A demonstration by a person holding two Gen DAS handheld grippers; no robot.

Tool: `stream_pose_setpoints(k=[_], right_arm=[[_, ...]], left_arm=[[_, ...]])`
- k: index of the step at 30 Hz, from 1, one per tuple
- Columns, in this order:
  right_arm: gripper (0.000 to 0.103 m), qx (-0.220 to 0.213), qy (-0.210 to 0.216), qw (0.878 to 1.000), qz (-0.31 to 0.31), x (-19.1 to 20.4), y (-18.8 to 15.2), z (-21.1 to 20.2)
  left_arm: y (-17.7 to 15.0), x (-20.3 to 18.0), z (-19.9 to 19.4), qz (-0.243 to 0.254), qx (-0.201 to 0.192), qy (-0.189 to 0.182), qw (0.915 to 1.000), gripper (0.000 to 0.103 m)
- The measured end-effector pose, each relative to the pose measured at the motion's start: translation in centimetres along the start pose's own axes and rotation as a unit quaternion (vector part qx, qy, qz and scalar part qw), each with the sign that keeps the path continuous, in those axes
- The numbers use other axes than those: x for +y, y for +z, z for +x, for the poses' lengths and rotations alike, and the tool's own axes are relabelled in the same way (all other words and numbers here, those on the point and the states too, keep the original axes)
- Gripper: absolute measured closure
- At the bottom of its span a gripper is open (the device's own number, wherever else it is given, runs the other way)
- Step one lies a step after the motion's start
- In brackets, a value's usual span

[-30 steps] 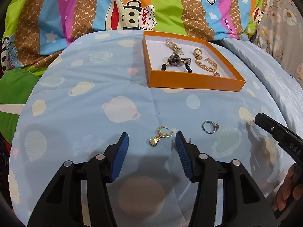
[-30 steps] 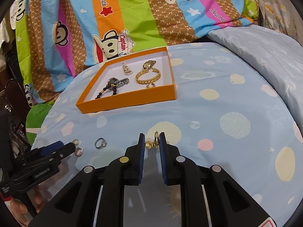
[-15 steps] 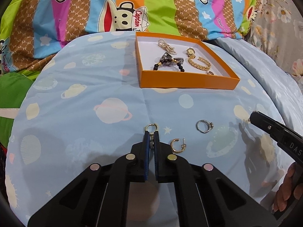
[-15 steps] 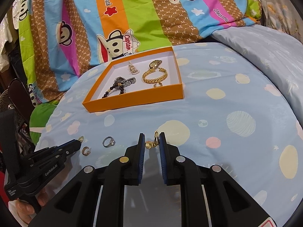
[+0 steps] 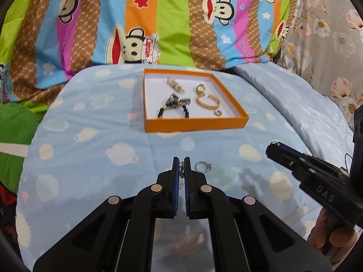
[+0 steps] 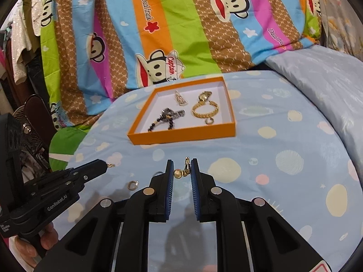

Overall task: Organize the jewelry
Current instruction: 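Carry both earrings into the orange box and open both tools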

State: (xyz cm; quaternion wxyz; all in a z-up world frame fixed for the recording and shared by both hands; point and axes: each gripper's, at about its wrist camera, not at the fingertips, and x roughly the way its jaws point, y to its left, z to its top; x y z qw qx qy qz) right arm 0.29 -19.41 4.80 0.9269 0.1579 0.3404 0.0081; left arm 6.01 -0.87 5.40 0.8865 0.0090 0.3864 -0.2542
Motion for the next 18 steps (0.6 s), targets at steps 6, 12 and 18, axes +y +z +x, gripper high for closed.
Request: stream_pose_setpoints(k=[6,12,18], right_arm=[[0.089,-0.021,0.007,1.0,-0.018,0.8,2.0,-0.9],[0.089,-0.041,0.004,0.999,-0.032,0.8,4.7,-0.6],[0.089,-0.049,0.006,0.998,-0.026,-0.5,8.2,1.3]], left_arm=[[2.5,-0.5,-0.7,0.014,-0.028,0.014,0.9994,0.1],[5.0,-0.7,0.1,0.027,-0.048,0.034,0.9979,0.1],[8.1,-0.1,1.2,0.026,-0.064,0.045,0.9966,0.1]])
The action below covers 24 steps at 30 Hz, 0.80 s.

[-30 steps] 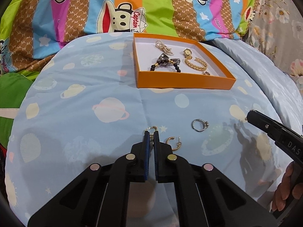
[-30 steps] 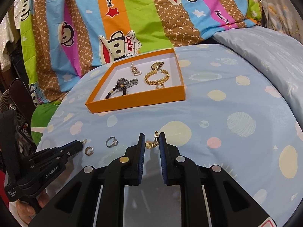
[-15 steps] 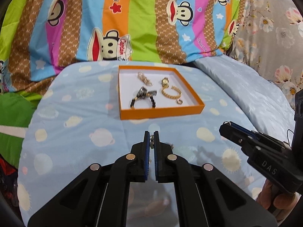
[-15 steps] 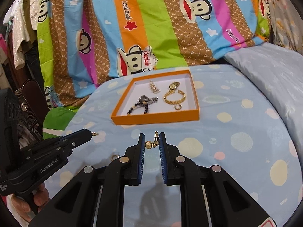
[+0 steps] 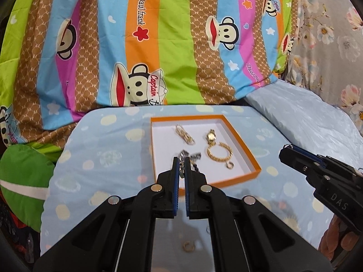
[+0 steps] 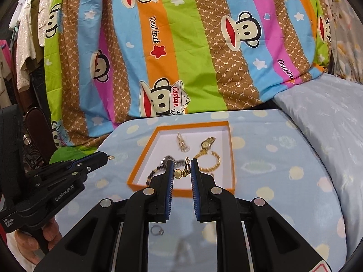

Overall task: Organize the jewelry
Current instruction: 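Carry both earrings into the orange box and open both tools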

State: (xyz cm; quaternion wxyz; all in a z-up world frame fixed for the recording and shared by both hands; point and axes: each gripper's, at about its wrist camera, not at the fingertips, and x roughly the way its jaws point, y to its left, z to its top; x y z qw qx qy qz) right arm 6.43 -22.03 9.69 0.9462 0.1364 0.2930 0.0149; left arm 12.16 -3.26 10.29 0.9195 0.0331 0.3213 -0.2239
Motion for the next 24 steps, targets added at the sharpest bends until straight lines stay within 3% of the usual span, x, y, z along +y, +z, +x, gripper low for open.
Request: stream_pose_setpoints(k=[10,24], right_arm=[[0.089,0.034,-0.002,0.999,0.024,-2.2,3.4,7.2],[0.089,0.073,-0.032,0.997,0.014,-3.2,3.8,14.7]], left_arm=[[4.6,0.8,4.9,0.001,-0.01,0.029,0.9995,0.1],[4.8,0.3,13.4,0.01,0.042,0.05,0.9978,0.1]])
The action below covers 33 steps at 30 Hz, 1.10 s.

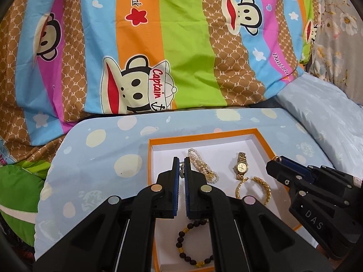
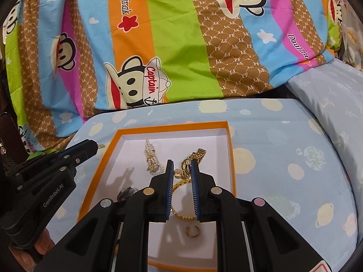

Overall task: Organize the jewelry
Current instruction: 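Carry both earrings into the orange box and open both tools, then withdraw both tools and move the right tool to the silver ring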

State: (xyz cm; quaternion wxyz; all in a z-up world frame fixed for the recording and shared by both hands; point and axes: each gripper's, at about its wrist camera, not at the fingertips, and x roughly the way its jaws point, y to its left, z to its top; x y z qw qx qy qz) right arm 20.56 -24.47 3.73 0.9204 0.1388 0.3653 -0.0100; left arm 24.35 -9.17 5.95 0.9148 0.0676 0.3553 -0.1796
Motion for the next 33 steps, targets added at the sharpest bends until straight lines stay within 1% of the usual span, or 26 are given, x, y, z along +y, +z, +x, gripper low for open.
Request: stream_pose_setpoints(k=[5,10,19,21,27,28,29,30,33], right_arm=[[0.089,0.008,-0.01,1.0,-0.002,-0.3,0.1,1.5],[0.089,0.015,-0.016,1.0,-0.003,-0.5,0.1,2.6],[0.088,0.023,-0.017,1.0,-0.01,-0.2,0.1,3.4],[0.088,0.019,-0.018,1.0,-0.011,-0.1,0.0,3.3],[0.083,0.01,-0.016,1.0,-0.01,-0.1,0.0,2.6],[0.079,0.006,-0.015,1.0,-0.009,-0.1,0.0,2.3],[0.075,0.002,-0.015,1.0,-0.009,-0.1,-0.1,2.1],[0.074,-0.002,-0.014,1.0,-0.009,0.0,-0.1,1.7],[0.074,-0.009,-0.014,1.0,-0.011,0.3,-0.2,0.7]], left_arm=[[0.0,-0.1,1.7,0.0,0.011,0.008,0.9999,0.1],[0.1,0.2,2.5,-0.002,0.018,0.012,0.9998,0.1],[-0.1,0.5,3.6,-0.004,0.03,0.019,0.9994,0.1],[-0.2,0.6,3.7,-0.007,0.032,0.017,0.9993,0.098],[-0.4,0.9,3.3,-0.013,0.03,0.019,0.9993,0.097],[-0.4,1.0,3.1,-0.015,0.029,0.02,0.9993,0.096],[-0.4,1.1,2.9,-0.018,0.027,0.018,0.9993,0.095],[-0.4,1.2,2.7,-0.02,0.026,0.018,0.9993,0.091],[-0.4,1.6,1.7,-0.027,0.021,0.016,0.9993,0.084]])
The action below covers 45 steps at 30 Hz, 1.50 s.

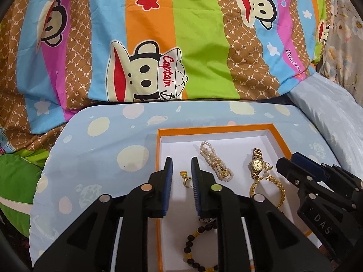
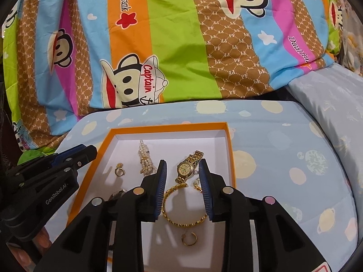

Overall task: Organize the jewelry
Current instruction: 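Withdraw both tools and move the right tool to the silver ring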

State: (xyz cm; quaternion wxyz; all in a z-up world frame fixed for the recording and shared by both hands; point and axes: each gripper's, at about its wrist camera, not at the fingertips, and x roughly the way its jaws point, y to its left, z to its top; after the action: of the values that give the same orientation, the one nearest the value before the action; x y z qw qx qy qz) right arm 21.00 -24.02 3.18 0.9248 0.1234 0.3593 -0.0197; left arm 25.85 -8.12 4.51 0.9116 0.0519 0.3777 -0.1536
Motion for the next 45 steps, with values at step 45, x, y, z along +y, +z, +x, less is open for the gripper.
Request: stream_pose_setpoints(k=[45], right_arm=[[0.071,0.062,0.037,0.997,-0.037,6.7,-15.4,-8.2]], left_arm=[[-17.9,4.0,-11.9,-0.034,0.049,-0.026,0.9979,0.068]])
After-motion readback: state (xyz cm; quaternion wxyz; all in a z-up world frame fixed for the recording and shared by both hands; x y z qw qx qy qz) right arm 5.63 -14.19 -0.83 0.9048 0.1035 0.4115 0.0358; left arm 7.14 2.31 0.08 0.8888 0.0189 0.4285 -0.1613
